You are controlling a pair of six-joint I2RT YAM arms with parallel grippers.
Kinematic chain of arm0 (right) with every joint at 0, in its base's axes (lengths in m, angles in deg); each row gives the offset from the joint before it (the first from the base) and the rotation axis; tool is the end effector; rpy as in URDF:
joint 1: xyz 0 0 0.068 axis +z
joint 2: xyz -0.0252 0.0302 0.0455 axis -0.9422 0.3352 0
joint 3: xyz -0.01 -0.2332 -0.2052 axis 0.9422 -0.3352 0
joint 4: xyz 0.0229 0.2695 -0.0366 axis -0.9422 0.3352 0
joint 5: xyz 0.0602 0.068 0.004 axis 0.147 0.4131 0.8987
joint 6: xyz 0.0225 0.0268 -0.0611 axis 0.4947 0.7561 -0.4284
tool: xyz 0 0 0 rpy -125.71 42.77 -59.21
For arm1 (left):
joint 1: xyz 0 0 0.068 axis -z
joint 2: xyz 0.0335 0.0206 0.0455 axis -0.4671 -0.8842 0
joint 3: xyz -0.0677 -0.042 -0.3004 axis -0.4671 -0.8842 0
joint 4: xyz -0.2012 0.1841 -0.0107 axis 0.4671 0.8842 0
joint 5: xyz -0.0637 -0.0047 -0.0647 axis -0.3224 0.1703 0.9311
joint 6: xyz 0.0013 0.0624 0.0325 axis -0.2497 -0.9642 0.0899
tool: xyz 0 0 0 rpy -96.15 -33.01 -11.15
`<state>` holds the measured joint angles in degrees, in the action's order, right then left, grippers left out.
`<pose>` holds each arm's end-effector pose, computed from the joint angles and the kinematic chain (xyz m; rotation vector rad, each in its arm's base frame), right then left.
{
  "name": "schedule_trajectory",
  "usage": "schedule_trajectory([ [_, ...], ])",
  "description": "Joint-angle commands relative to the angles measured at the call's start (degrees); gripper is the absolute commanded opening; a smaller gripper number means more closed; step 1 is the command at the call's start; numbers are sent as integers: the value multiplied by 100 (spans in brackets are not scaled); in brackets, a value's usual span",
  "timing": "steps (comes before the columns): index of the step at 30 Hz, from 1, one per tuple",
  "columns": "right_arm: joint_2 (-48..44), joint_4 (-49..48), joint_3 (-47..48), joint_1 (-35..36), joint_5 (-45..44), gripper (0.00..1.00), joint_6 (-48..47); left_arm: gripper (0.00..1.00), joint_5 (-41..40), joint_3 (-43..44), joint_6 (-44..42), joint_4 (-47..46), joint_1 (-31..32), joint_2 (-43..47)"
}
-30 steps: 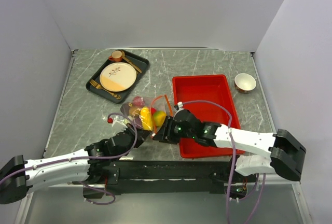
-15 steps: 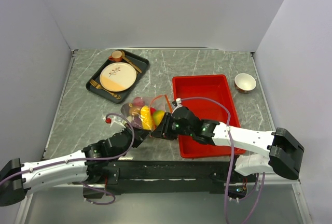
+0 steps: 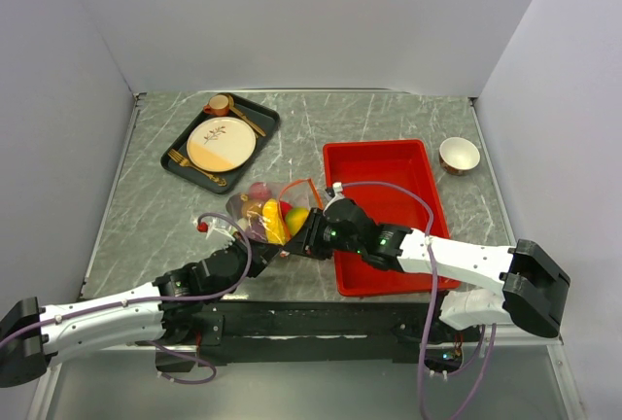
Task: Place the food in the zip-top bag and seal the zipper
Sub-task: Zip the zipper food storage bag at the center of the board.
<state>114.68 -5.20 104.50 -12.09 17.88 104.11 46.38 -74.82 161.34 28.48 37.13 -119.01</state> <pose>0.1476 0.2499 0.2520 0.1554 2.4508 1.2974 0.0897 -0.1255 0.1974 -0.7035 1.9769 -1.2229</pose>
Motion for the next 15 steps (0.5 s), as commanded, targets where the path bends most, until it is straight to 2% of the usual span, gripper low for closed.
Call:
schedule_trajectory([
  [1, -123, -296, -19, -40, -33, 34, -11, 1, 16, -32, 48, -254, 25, -10],
  [15, 70, -630, -204, -32, 213, 35, 183, 1, -63, -94, 127, -192, 25, 105],
])
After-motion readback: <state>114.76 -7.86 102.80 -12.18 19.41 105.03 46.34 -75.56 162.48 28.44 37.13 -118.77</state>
